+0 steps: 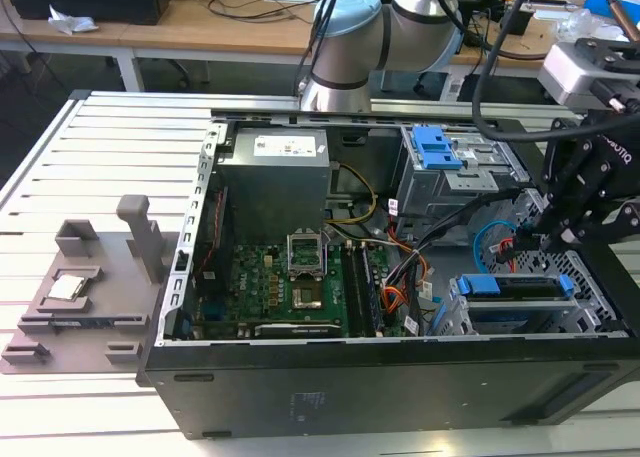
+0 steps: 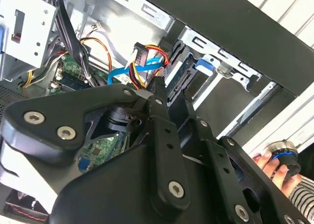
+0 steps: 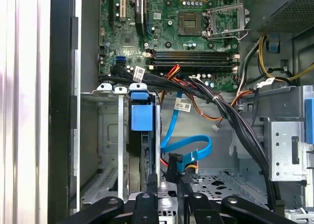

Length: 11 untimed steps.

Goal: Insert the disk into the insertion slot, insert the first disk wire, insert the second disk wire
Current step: 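Insert the first disk wire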

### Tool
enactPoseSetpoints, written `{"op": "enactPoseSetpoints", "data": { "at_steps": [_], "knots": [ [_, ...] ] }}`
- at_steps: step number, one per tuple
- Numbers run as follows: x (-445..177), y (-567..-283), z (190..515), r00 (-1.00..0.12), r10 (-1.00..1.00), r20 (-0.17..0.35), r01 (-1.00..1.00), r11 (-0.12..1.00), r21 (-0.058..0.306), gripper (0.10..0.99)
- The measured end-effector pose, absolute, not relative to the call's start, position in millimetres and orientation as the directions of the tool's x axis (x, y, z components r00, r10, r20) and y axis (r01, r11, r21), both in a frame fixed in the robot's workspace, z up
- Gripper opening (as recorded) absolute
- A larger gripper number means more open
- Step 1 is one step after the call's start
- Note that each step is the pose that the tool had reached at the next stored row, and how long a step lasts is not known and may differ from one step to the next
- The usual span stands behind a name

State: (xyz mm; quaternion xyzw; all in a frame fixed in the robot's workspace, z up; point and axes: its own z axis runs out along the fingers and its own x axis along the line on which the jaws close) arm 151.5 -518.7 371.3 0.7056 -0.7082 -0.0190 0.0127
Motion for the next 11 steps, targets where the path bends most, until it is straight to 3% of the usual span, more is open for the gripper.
{"op": "enactPoseSetpoints", "data": {
  "at_steps": [11],
  "knots": [
    [152, -514, 350, -0.004, -1.0, -0.012, -0.999, 0.003, 0.045, 0.302]
  ]
}}
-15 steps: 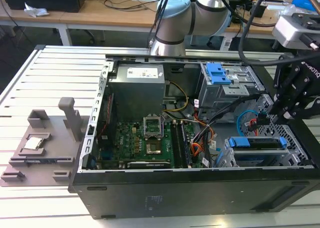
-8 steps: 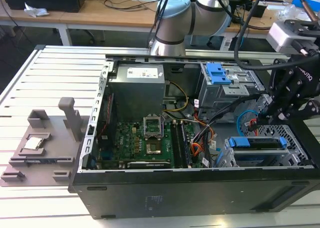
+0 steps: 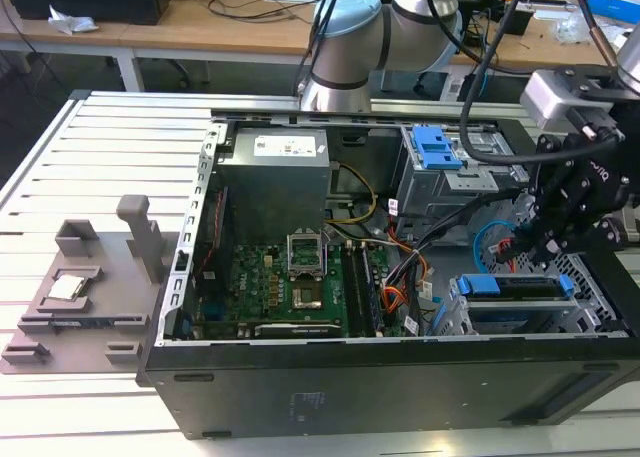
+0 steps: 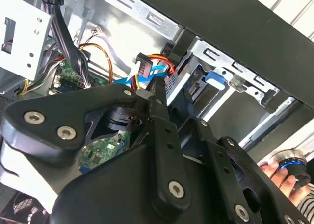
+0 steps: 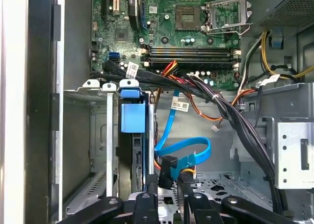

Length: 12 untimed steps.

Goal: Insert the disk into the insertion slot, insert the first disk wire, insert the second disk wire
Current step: 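Insert the first disk wire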

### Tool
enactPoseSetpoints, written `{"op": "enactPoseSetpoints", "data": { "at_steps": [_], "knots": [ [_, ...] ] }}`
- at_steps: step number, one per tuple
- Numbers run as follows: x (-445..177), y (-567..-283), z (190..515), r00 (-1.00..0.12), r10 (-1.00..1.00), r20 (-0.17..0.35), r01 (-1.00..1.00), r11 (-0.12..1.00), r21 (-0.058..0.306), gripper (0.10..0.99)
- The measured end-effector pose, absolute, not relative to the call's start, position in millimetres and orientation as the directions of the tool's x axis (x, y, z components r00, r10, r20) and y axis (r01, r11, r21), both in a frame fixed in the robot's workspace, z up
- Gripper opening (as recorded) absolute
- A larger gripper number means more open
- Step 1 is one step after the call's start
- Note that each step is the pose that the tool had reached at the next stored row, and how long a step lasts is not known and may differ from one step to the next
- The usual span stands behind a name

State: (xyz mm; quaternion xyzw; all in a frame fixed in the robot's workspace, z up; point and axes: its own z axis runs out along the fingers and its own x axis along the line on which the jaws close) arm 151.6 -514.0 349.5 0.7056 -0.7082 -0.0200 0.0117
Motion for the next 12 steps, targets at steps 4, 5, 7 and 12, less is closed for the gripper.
{"op": "enactPoseSetpoints", "data": {
  "at_steps": [4, 5, 7, 12],
  "knots": [
    [152, -515, 355, -0.004, -1.0, -0.012, -0.999, 0.003, 0.045, 0.302],
    [152, -515, 361, -0.004, -1.0, -0.012, -0.999, 0.003, 0.045, 0.302],
    [151, -515, 361, -0.004, -1.0, -0.012, -0.999, 0.003, 0.045, 0.302],
    [150, -515, 361, -0.004, -1.0, -0.012, -0.999, 0.003, 0.045, 0.22]
  ]
}}
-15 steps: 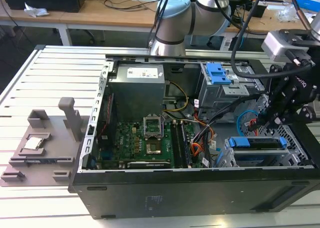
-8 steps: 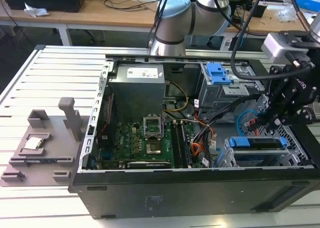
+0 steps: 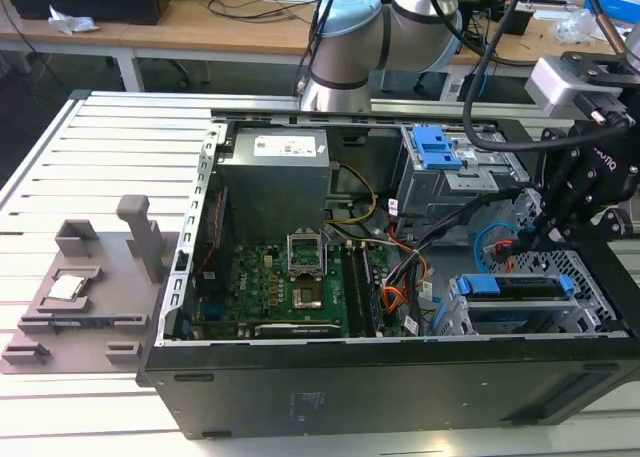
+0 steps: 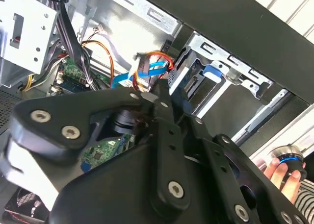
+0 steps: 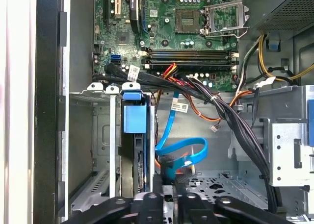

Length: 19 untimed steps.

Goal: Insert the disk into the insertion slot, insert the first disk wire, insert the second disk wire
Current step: 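Insert the first disk wire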

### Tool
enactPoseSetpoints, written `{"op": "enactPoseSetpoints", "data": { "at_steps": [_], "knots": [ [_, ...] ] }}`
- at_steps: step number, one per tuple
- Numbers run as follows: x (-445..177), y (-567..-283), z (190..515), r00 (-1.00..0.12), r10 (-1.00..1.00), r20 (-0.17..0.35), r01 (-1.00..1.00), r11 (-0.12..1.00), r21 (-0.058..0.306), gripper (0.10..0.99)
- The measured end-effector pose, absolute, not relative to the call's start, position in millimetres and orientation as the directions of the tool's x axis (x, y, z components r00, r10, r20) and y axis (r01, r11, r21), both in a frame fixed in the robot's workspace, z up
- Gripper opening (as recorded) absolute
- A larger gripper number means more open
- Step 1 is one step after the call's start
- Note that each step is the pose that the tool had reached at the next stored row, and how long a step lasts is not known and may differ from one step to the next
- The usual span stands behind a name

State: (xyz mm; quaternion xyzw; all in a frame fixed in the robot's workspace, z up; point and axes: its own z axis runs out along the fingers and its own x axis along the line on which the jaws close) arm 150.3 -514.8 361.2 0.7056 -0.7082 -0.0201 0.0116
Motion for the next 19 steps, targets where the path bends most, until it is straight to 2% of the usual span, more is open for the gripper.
{"op": "enactPoseSetpoints", "data": {
  "at_steps": [1, 2, 10, 15, 19],
  "knots": [
    [150, -515, 361, -0.004, -1.0, -0.012, -0.999, 0.003, 0.045, 0.176],
    [150, -515, 361, -0.004, -1.0, -0.012, -0.999, 0.003, 0.045, 0.173],
    [150, -518, 354, -0.004, -1.0, -0.009, -0.999, 0.004, 0.046, 0.173],
    [151, -536, 353, -0.004, -1.0, -0.009, -0.999, 0.004, 0.046, 0.173],
    [157, -537, 349, -0.015, -1.0, -0.01, -0.999, 0.015, 0.046, 0.173]
  ]
}}
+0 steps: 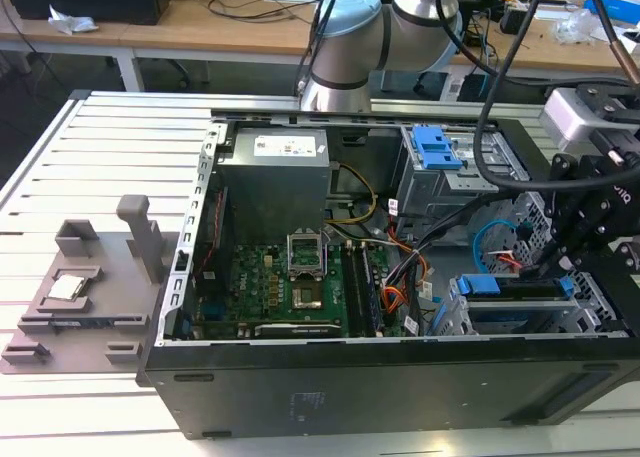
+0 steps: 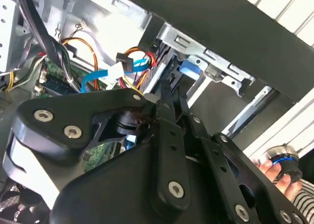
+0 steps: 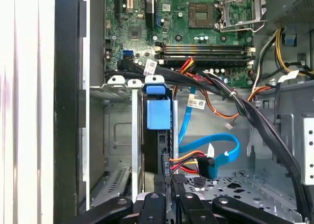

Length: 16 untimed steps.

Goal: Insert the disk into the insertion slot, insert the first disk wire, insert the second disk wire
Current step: 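Insert the first disk wire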

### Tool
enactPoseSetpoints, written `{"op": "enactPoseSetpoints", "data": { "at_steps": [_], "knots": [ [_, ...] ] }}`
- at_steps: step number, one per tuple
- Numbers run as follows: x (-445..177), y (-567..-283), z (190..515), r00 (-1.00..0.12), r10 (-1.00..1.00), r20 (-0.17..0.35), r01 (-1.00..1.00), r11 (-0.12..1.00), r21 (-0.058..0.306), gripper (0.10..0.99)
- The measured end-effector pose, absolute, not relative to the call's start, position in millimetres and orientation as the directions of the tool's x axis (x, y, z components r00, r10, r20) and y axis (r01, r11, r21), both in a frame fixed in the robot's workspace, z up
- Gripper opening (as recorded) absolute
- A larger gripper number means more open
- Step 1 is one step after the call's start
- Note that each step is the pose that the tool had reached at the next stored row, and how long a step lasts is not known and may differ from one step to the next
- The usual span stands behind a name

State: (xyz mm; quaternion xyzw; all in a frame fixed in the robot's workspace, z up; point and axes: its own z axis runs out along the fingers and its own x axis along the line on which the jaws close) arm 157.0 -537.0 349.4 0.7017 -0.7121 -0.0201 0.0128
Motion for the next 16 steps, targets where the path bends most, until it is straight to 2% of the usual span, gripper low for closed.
{"op": "enactPoseSetpoints", "data": {
  "at_steps": [16],
  "knots": [
    [164.7, -537.0, 344.8, -0.036, -0.999, -0.01, -0.998, 0.035, 0.047, 0.173]
  ]
}}
